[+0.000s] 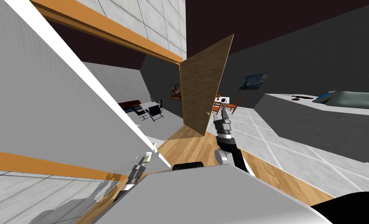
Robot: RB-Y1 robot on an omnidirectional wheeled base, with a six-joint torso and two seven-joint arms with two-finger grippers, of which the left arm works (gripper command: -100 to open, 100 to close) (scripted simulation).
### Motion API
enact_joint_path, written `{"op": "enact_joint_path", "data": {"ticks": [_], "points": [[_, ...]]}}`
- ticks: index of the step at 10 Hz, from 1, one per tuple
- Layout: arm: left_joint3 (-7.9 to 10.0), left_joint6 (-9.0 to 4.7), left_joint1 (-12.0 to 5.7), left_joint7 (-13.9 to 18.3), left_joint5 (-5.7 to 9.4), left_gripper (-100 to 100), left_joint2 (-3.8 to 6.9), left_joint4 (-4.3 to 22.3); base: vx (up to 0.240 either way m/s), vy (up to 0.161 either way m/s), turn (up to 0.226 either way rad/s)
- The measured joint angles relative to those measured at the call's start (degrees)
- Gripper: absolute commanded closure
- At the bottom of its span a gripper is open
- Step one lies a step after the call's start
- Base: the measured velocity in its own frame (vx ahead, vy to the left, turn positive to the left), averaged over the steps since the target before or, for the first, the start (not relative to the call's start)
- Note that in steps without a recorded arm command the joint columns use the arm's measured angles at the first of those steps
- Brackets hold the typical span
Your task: Pull the door open
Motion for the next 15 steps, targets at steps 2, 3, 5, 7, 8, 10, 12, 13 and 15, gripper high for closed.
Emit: {"op": "enact_joint_path", "data": {"ticks": [2,3,5,7,8,10,12,13,15], "points": [[-0.18,-0.82,-0.12,0.2,-0.03,100,0.28,0.7,-0.189,0.050,-0.124],[-0.34,-1.29,-0.34,0.3,-0.10,100,0.27,1.3,-0.065,0.021,-0.027],[-0.29,-0.60,-0.41,0.1,-0.17,100,-0.01,0.9,-0.159,0.030,-0.127],[-0.02,0.11,-2.50,-0.2,-0.22,100,-0.34,2.1,-0.196,0.047,-0.115],[0.06,0.22,-3.50,-0.3,-0.28,100,-0.54,2.8,-0.207,0.044,-0.132],[0.37,1.78,-4.62,-0.6,-0.35,100,-0.86,2.6,-0.200,0.046,-0.125],[0.62,3.34,-6.14,-0.9,-0.46,100,-1.24,2.9,-0.180,0.043,-0.125],[0.79,3.86,-7.30,-1.1,-0.51,100,-1.51,3.7,-0.219,0.087,-0.176],[1.10,4.77,-9.43,-1.6,-0.62,100,-2.13,4.8,-0.207,0.066,-0.162]]}}
